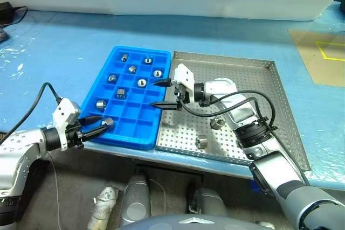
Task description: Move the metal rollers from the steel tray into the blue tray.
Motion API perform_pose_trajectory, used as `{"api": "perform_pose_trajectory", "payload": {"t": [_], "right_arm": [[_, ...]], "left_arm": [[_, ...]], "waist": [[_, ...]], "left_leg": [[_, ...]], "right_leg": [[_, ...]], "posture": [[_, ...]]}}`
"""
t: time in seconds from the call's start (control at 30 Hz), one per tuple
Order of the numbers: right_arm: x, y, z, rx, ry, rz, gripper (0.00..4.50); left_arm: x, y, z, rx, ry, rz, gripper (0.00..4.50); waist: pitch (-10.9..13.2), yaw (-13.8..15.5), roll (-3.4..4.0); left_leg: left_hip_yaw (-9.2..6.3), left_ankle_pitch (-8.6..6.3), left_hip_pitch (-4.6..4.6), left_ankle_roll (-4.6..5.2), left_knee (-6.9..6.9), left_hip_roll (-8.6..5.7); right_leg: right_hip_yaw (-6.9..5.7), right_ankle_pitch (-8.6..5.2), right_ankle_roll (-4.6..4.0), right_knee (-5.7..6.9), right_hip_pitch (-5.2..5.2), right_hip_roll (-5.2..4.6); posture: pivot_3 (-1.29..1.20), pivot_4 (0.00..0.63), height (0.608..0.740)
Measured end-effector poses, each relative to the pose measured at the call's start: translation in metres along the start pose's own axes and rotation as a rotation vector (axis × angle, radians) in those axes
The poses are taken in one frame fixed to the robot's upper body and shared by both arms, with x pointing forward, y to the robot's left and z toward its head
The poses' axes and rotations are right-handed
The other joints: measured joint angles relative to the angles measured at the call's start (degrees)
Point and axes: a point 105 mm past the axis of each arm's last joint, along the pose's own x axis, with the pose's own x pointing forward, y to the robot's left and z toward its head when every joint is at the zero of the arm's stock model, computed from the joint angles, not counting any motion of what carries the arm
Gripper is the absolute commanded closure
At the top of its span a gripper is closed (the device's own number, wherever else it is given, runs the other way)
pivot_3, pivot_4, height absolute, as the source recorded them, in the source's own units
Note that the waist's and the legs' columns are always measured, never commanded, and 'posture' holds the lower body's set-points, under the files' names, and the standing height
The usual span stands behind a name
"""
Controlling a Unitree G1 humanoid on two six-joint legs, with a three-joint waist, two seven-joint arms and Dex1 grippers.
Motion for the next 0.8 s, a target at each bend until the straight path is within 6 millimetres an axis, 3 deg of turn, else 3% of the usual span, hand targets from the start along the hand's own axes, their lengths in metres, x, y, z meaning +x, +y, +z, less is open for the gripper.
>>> {"api": "perform_pose_trajectory", "payload": {"t": [0.07, 0.17, 0.27, 0.33, 0.53, 0.8], "right_arm": [[-0.001, -0.001, 0.000, 0.002, 0.002, -0.008, 0.78], [-0.008, -0.003, -0.003, 0.004, 0.017, -0.023, 0.78], [-0.036, -0.008, -0.020, 0.033, 0.087, -0.085, 0.78], [-0.060, -0.012, -0.033, 0.064, 0.138, -0.149, 0.78], [-0.098, -0.001, -0.058, 0.144, 0.240, -0.239, 0.78], [-0.108, 0.013, -0.083, 0.209, 0.297, -0.322, 0.78]], "left_arm": [[0.003, 0.000, 0.008, 0.020, -0.021, -0.007, 2.09], [0.011, -0.005, 0.038, 0.072, -0.098, -0.046, 2.09], [0.031, -0.032, 0.080, 0.145, -0.228, -0.159, 2.09], [0.049, -0.053, 0.092, 0.163, -0.282, -0.242, 2.09], [0.090, -0.075, 0.080, 0.102, -0.263, -0.384, 2.09], [0.107, -0.067, 0.066, 0.098, -0.209, -0.455, 2.09]], "waist": [[0.00, 0.09, 0.00], [0.00, 0.31, -0.01], [-0.01, 0.79, 0.00], [-0.04, 0.44, 0.05], [-0.08, -2.05, 0.08], [-0.09, -3.94, 0.10]], "left_leg": [[0.00, 0.01, -0.01, -0.02, 0.00, 0.00], [0.06, 0.06, -0.03, -0.10, 0.03, -0.02], [0.11, 0.10, -0.03, -0.16, 0.13, -0.08], [0.17, 0.06, 0.01, -0.09, 0.22, -0.13], [0.18, 0.24, 0.14, -0.38, 0.06, 0.03], [0.19, 0.22, 0.12, -0.33, 0.11, -0.03]], "right_leg": [[-0.01, 0.00, 0.00, 0.01, 0.01, 0.00], [-0.01, 0.00, 0.00, 0.02, 0.06, -0.02], [0.03, 0.01, 0.01, -0.04, 0.23, -0.14], [0.10, 0.04, 0.07, -0.06, 0.28, -0.19], [0.09, 0.04, 0.06, 0.12, 0.10, 0.22], [0.12, 0.02, 0.02, 0.12, 0.11, 0.15]], "posture": [[0.18, 0.150, 0.740], [0.14, 0.150, 0.740], [0.11, 0.150, 0.740], [0.08, 0.150, 0.740], [-0.01, 0.150, 0.740], [-0.08, 0.150, 0.740]]}}
